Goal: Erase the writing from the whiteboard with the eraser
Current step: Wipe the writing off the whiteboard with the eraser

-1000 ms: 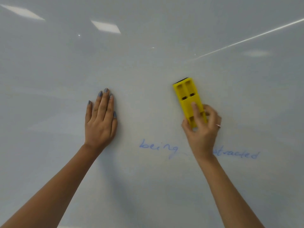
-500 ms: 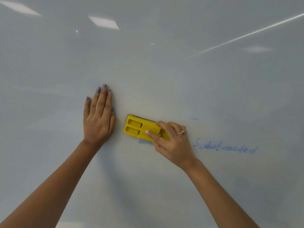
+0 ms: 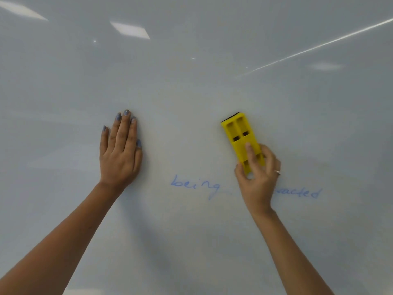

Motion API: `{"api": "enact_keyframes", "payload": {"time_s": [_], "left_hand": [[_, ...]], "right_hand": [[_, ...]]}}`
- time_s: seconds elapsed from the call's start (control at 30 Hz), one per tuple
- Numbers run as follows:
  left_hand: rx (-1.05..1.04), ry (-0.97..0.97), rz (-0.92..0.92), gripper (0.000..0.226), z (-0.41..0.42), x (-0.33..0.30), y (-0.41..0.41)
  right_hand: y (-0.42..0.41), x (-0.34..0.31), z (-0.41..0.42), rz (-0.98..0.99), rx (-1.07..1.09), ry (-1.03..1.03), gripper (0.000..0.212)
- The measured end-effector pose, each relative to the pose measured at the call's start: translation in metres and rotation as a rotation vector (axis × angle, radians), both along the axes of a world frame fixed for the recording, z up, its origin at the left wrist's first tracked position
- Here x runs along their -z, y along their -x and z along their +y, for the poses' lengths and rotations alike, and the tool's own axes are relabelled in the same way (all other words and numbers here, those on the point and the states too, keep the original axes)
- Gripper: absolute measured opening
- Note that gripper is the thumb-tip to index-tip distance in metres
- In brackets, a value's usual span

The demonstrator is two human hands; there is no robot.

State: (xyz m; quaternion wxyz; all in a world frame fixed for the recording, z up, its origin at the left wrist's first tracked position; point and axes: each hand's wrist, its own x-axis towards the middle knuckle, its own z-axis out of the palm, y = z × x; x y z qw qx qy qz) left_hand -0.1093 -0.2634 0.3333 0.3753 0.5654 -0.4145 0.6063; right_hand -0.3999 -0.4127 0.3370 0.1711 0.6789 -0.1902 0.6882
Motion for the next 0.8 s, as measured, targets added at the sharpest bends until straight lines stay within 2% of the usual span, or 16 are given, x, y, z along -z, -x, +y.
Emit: {"api": "enact_keyframes", "payload": {"time_s": [0.13,0.2,0.3,0.4,0.47,0.67,0.8], "left_hand": [[0.013,-0.009,0.008,0.05,0.002,-0.001,0.002],[0.019,-0.024,0.01,0.05,0.003,-0.001,0.004],[0.023,-0.05,0.028,0.05,0.006,0.0,0.005],[0.026,-0.06,0.04,0.05,0.008,0.0,0.005],[0.035,-0.06,0.049,0.05,0.008,0.002,0.006],[0.023,-0.109,0.063,0.049,0.011,0.044,0.008],[-0.007,-0.139,0.08,0.05,0.009,0.07,0.009]], "right_hand": [[0.0,0.025,0.007,0.314,-0.048,0.101,0.052],[0.012,0.024,0.0,0.378,-0.036,0.137,0.053],[0.036,0.008,-0.017,0.287,-0.005,0.13,0.051],[0.055,-0.013,-0.031,0.039,-0.001,-0.026,0.047],[0.056,-0.021,-0.033,-0.045,0.009,-0.109,0.048],[0.025,-0.018,-0.014,-0.091,-0.027,-0.134,0.049],[-0.009,0.0,0.01,0.081,-0.035,0.0,0.043]]}}
